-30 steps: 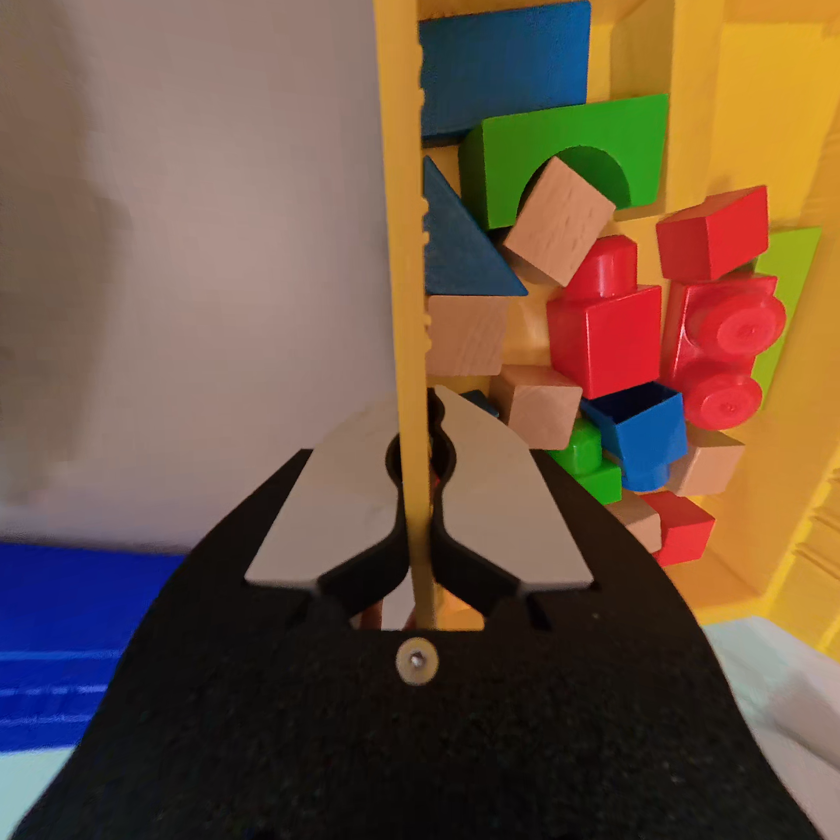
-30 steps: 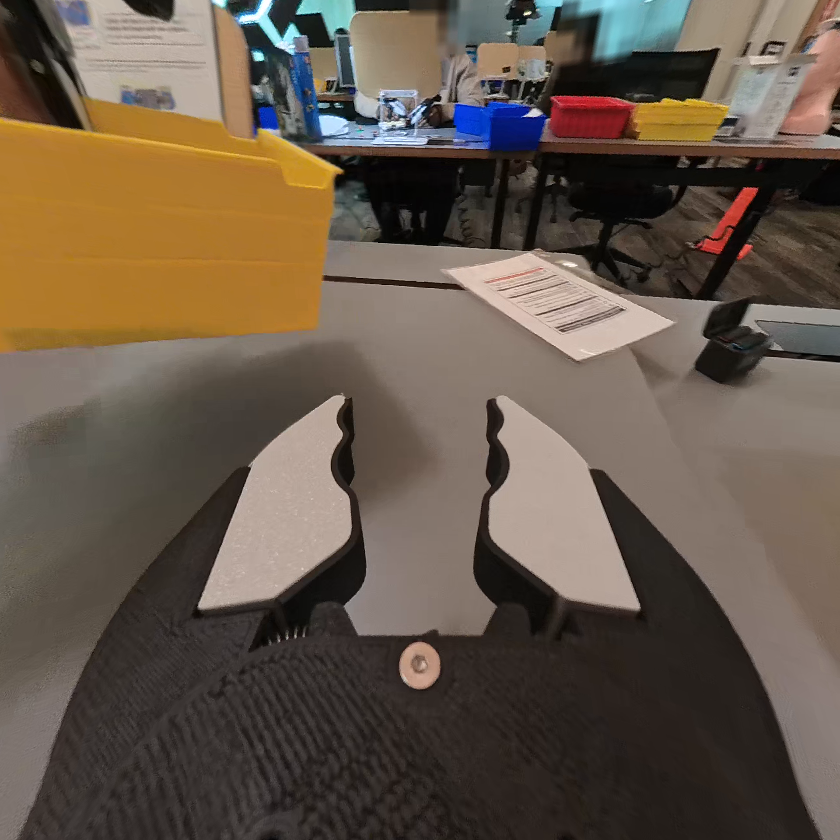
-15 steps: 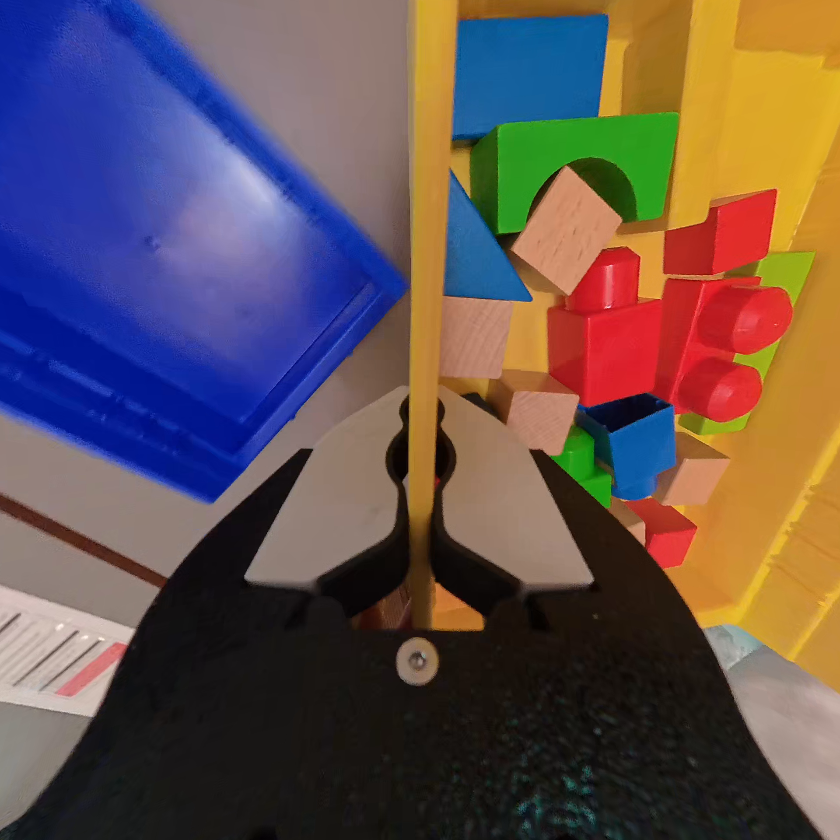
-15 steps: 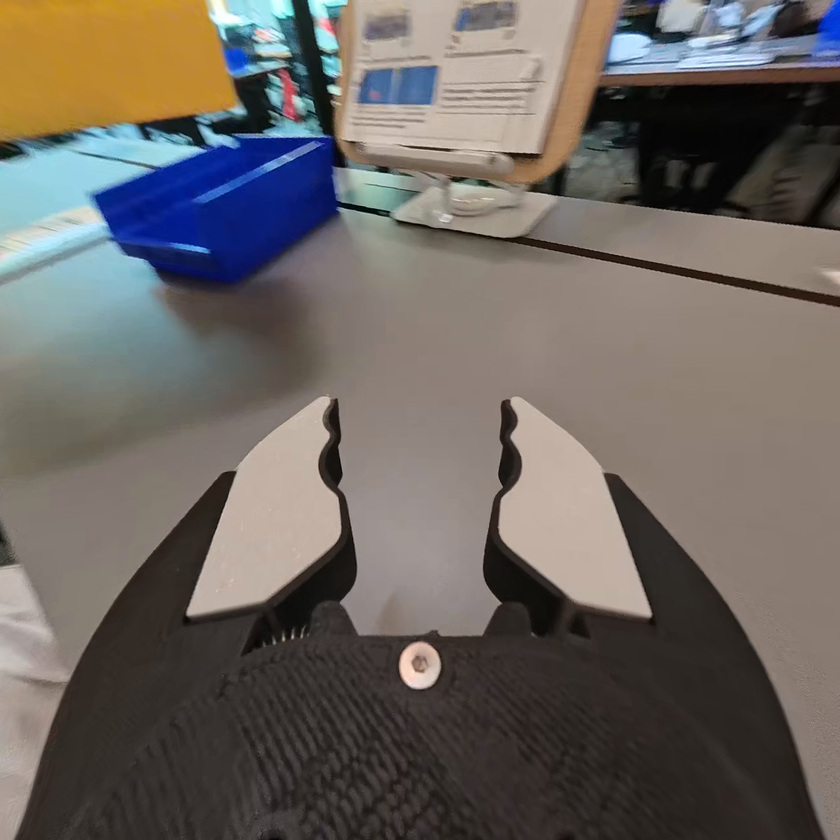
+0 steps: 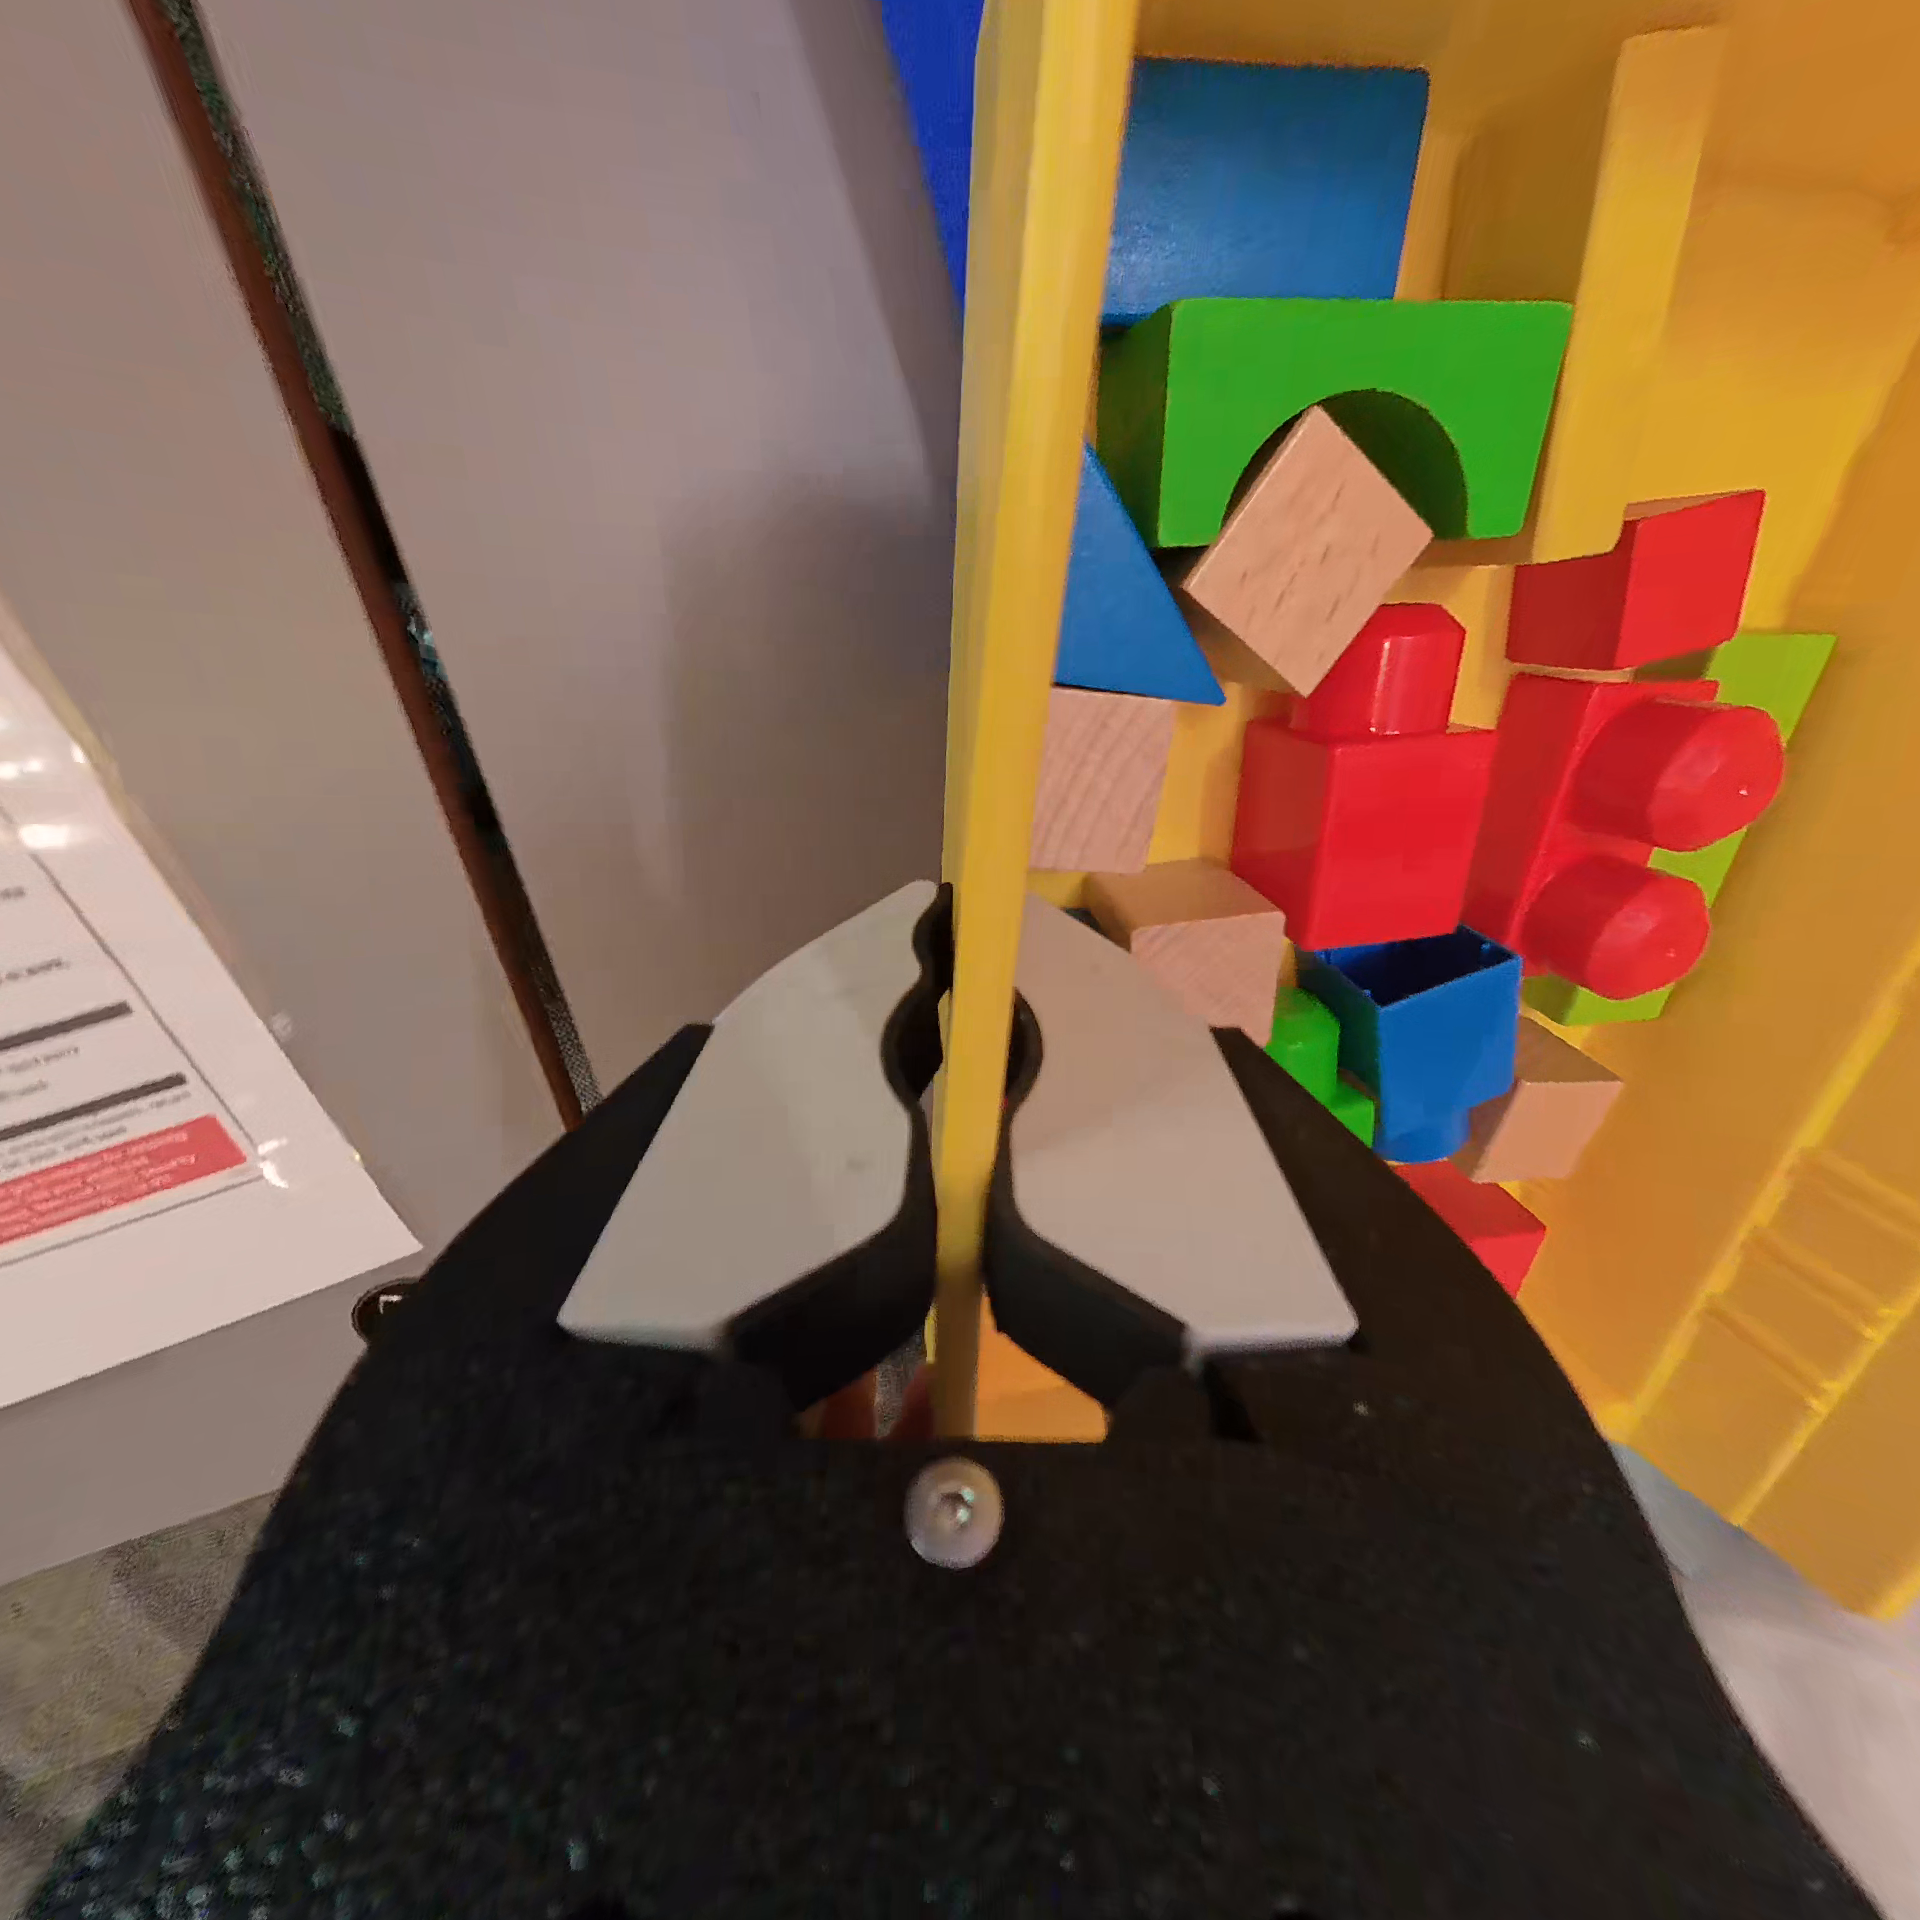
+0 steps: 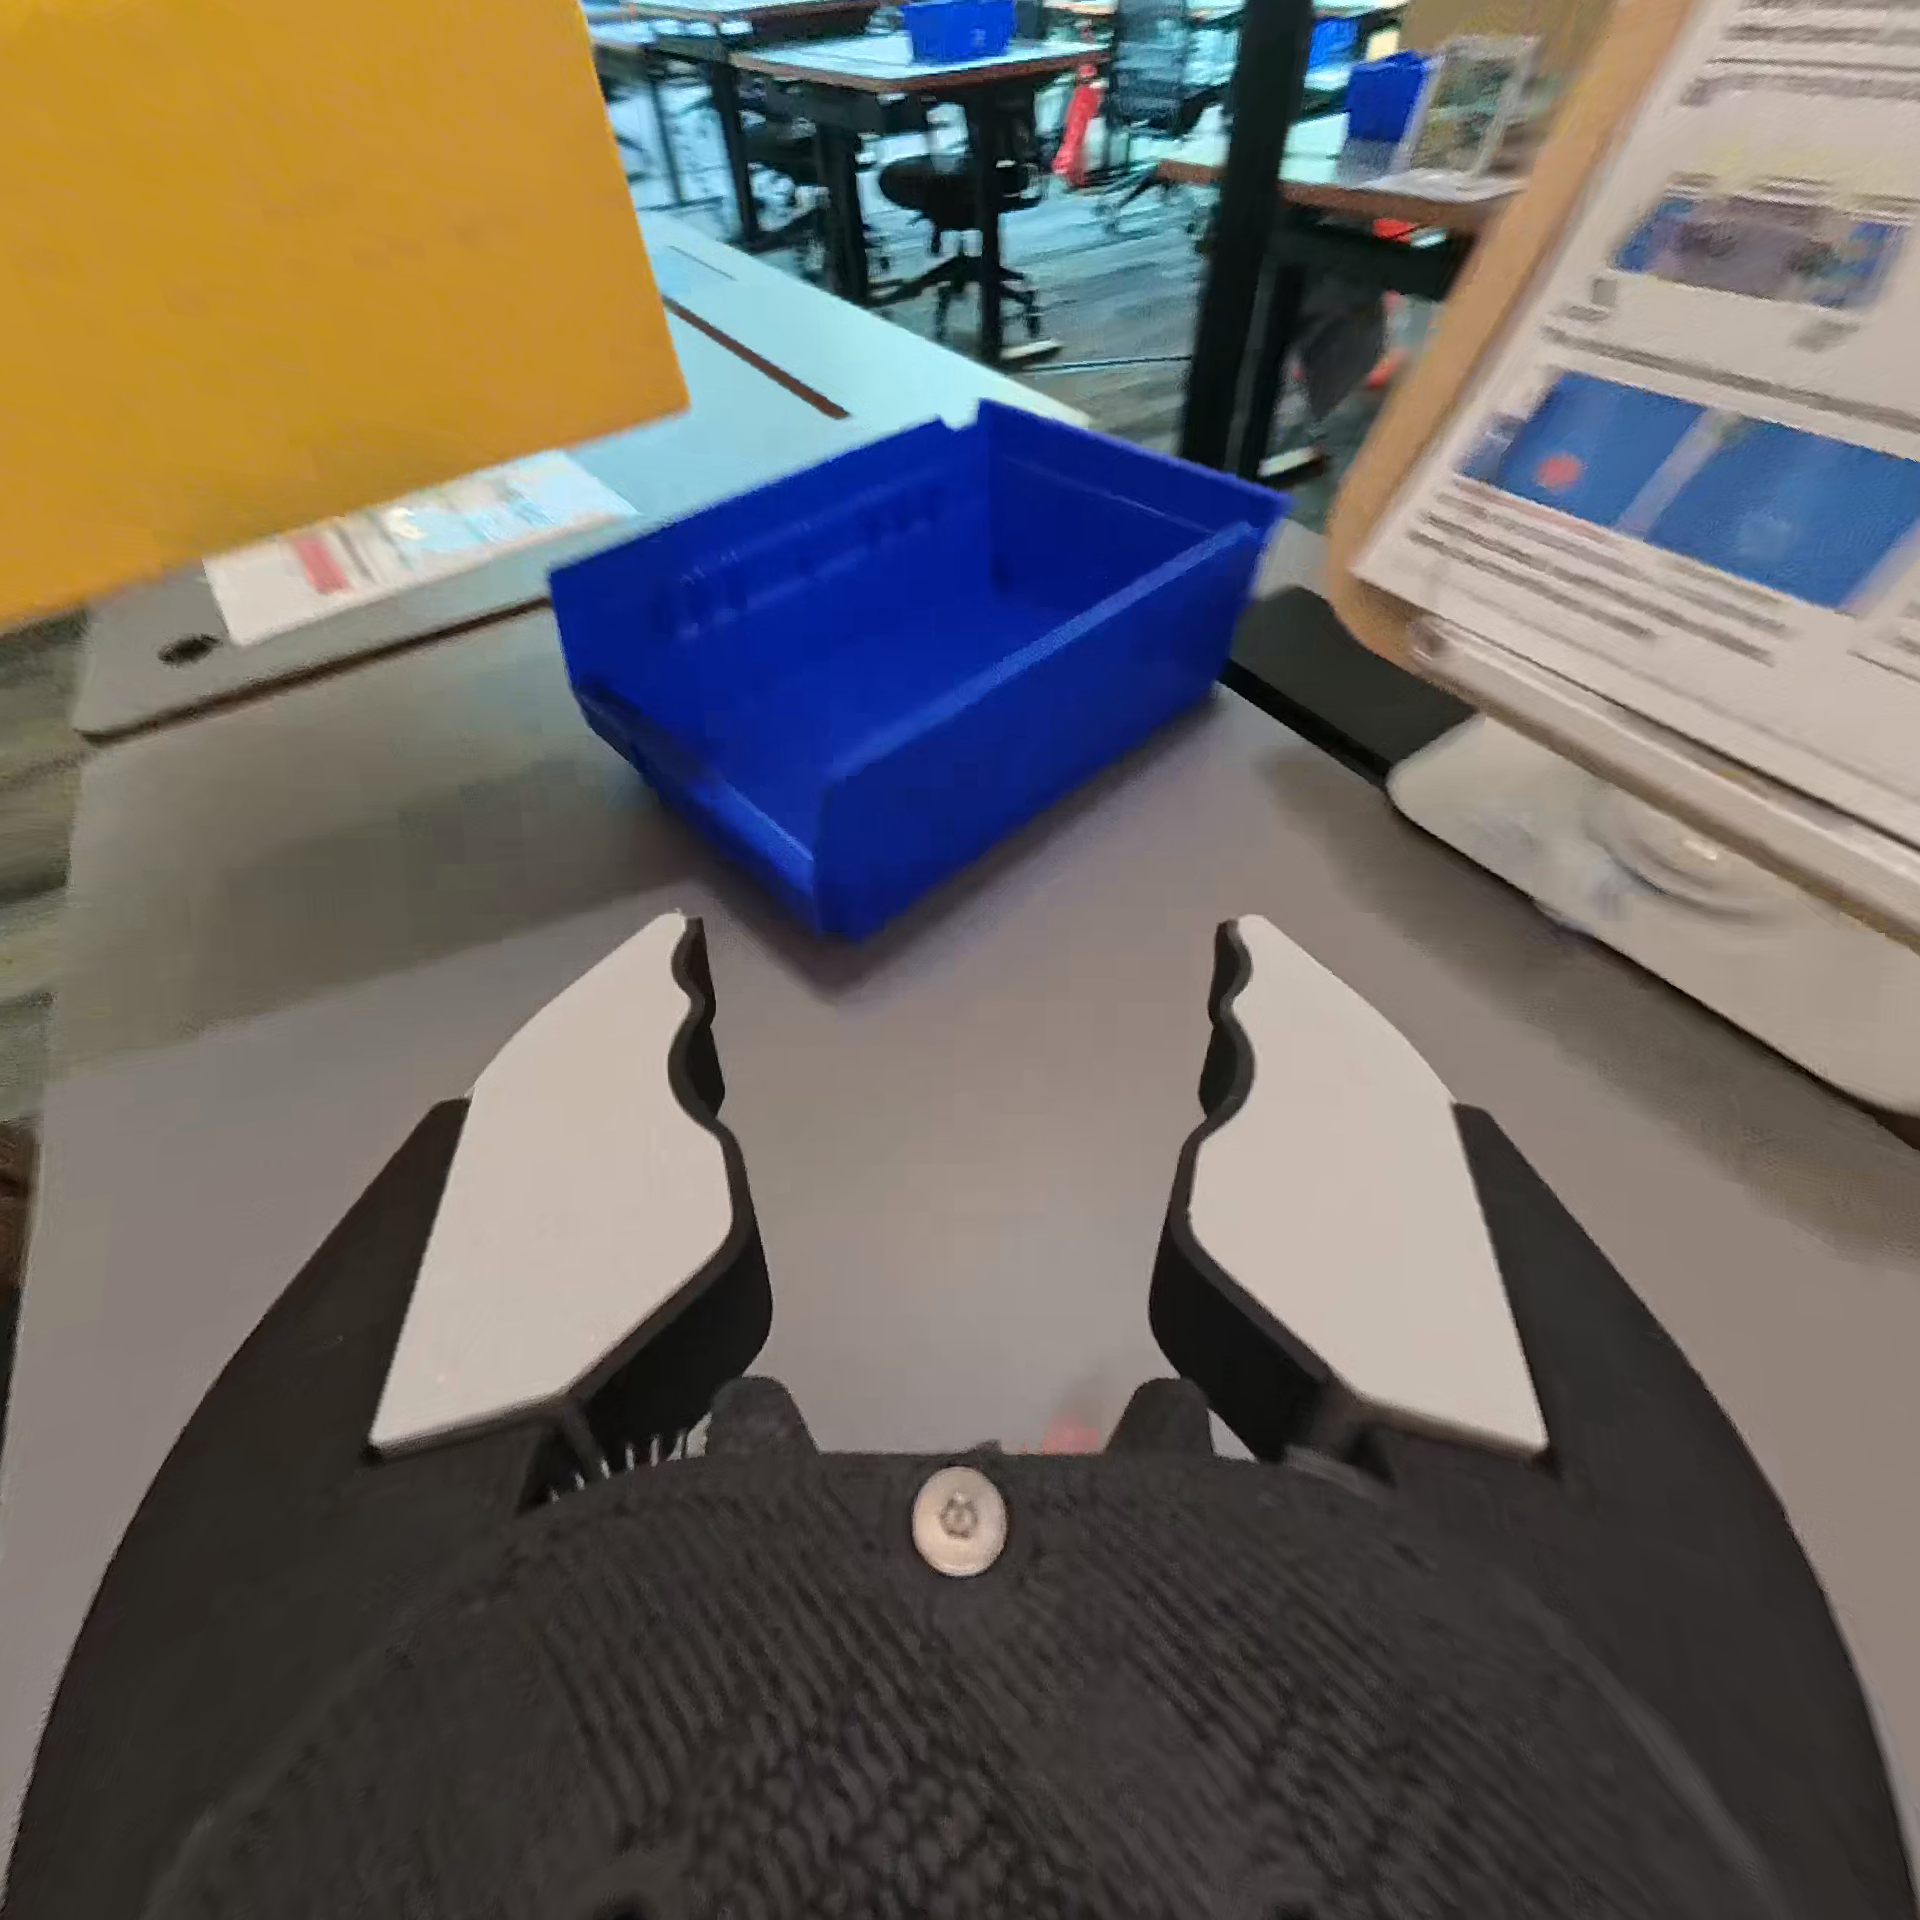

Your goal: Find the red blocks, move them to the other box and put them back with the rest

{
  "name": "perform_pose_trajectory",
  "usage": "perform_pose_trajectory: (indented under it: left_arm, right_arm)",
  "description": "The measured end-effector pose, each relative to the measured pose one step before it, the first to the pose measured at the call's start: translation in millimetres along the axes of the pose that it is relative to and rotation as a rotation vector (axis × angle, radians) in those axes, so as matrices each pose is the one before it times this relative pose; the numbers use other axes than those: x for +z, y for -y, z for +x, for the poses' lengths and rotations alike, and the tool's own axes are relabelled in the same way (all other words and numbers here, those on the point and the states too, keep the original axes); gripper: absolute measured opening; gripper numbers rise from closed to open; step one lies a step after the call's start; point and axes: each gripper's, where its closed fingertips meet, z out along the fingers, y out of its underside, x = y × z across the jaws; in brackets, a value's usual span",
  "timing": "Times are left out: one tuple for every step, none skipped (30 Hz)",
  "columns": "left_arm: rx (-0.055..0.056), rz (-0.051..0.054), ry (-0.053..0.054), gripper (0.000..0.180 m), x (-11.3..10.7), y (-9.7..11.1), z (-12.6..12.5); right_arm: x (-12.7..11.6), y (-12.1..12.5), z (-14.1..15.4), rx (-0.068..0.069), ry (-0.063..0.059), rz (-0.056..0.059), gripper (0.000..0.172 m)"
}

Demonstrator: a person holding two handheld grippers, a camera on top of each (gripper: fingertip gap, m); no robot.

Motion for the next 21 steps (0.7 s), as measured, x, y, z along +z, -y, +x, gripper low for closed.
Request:
perform_pose_trajectory:
  left_arm:
    - [-0.0197,0.0061,0.0004,0.003,-0.95,-5.92,-10.92]
    - [-0.0191,0.008,0.0029,0.003,-1.17,-5.1,-10.42]
    - [-0.0192,0.0081,0.0024,0.003,-1.43,-4.56,-9.82]
    - [-0.0175,0.0067,0.0027,0.003,-1.44,-4.25,-9.07]
    - [-0.0155,0.004,0.0042,0.003,-1.28,-4.06,-8.16]
    - [-0.0123,0.0025,0.002,0.003,-1.53,-3.72,-6.78]
    - [-0.011,0.0026,0.0005,0.003,-1.34,-3.42,-5.76]
    - [-0.0087,0.0035,-0.0003,0.003,-0.75,-2.96,-4.57]
    - [-0.0072,0.0036,-0.0036,0.003,-0.39,-3.04,-3.5]
    - [-0.0039,0.0038,-0.0018,0.003,-0.18,-3.01,-3.12]
    - [-0.0047,0.0044,-0.0015,0.003,0.08,-2.77,-2.86]
    - [-0.0055,0.0035,-0.0043,0.003,0.34,-2.94,-2.36]
    - [-0.004,0.0018,-0.001,0.003,0.67,-2.87,-2.41]
    - [-0.0013,0.0005,0.0008,0.003,1.11,-2.87,-2.41]
    - [-0.0034,0.0001,-0.0019,0.003,1.28,-2.68,-2.07]
    - [-0.0019,0.0002,0.0002,0.003,1.59,-2.68,-1.95]
    - [0.0017,0.001,0.001,0.003,1.77,-2.56,-1.74]
    - [0.003,0.0039,-0.0015,0.003,2.13,-2.16,-1.42]
    - [0.0014,0.0073,-0.0044,0.004,2.53,-1.72,-1.32]
    - [-0.004,0.0074,-0.0083,0.004,3.07,-1.53,-1.3]
    - [-0.0074,0.0044,-0.008,0.004,3.33,-1.68,-1.37]
  right_arm:
    - [23.8,12.01,-6.84,0.0204,0.0538,-0.0113,0.093]
    - [22.67,9.96,-3.95,0.0337,0.038,-0.0198,0.091]
    - [21.87,7.81,0.03,0.0333,0.0138,-0.028,0.086]
    - [21.11,5.72,2.46,0.02,-0.003,-0.0295,0.082]
    - [20.46,3.91,5.28,0.0113,-0.0199,-0.0306,0.082]
    - [19.64,3.04,8.73,0.0078,-0.0381,-0.0298,0.082]
    - [18.66,2.77,11.75,0.0152,-0.0586,-0.0253,0.082]
    - [17.39,1.51,11.8,0.0137,-0.0633,-0.0257,0.082]
    - [16.2,-0.2,9.78,0.0184,-0.0574,-0.0292,0.082]
    - [14.63,-1.71,5.5,0.0216,-0.0391,-0.0358,0.081]
    - [13.0,-1.38,1.64,0.0026,-0.018,-0.0305,0.077]
    - [11.4,-1.14,-0.04,-0.0016,-0.0103,-0.0243,0.073]
    - [10.58,-1.65,0.88,-0.0018,-0.0133,-0.0248,0.068]
    - [9.76,-2.88,1.59,0.0087,-0.0176,-0.0259,0.063]
    - [9.16,-3.74,-1.04,0.0178,-0.0008,-0.0234,0.06]
    - [8.37,-5.0,-3.13,0.0148,0.0152,-0.0239,0.053]
    - [7.46,-4.86,0.86,0.0199,-0.0101,-0.0207,0.054]
    - [6.21,-4.85,0.47,0.0069,-0.0057,-0.0205,0.054]
    - [5.01,-3.39,2.25,-0.0002,-0.0163,-0.0083,0.051]
    - [4.02,-1.67,3.83,0.0031,-0.0202,0.0036,0.043]
    - [3.31,-0.84,1.74,0.0095,-0.0027,0.0078,0.04]
